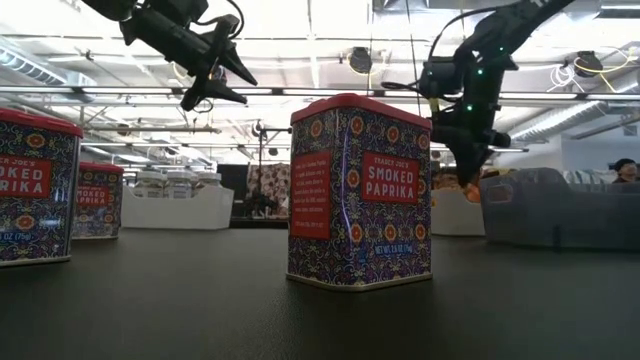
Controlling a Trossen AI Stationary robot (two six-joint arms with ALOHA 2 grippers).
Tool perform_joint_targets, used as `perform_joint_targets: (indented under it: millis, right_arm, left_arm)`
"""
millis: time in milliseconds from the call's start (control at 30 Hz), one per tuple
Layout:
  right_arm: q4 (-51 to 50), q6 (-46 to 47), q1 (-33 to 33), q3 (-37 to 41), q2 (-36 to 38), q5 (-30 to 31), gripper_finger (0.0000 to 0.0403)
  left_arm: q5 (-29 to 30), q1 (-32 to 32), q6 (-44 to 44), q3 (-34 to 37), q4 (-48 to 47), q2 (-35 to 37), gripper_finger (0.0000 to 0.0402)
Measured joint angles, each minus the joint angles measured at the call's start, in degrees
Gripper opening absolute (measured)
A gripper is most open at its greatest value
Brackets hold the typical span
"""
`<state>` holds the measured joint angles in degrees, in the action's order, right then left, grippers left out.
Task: Sort spices by type
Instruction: Put the orange seasoning bag into the right white bin
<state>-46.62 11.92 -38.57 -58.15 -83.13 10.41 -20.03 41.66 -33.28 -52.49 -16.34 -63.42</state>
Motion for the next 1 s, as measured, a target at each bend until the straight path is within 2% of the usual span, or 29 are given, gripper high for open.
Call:
perform_joint_targets:
  millis: [167,300,500,600,733,867,1000]
  right_arm:
    - [-2.4,-0.1,-0.1,-0.9,0.1,0.0,0.0072]
    - [-6.6,0.9,-0.1,-4.1,0.1,-0.1,0.0120]
    - [-18.3,6.0,0.7,-15.4,0.2,-0.6,0.0173]
    - [-22.8,12.1,3.4,-21.0,0.3,-4.8,0.0186]
    - [-27.1,20.0,12.3,-25.7,0.3,-11.1,0.0189]
    - [-28.1,31.1,25.1,-26.7,0.2,-16.5,0.0188]
    - [-29.9,43.9,37.4,-27.5,0.3,-20.1,0.0188]
  left_arm:
    - [-0.5,0.0,0.0,0.0,0.0,0.0,0.0192]
    - [-3.8,0.0,4.3,0.0,0.0,0.0,0.0192]
    - [-14.8,-0.1,8.6,0.0,0.0,0.1,0.0192]
    - [-20.0,-0.6,9.9,0.0,-0.1,0.2,0.0192]
    - [-22.2,-2.4,14.1,0.0,-1.8,0.4,0.0192]
    - [-21.1,-5.4,18.7,0.0,-4.6,0.5,0.0192]
    - [-20.4,-8.1,18.6,0.0,-3.4,0.5,0.0192]
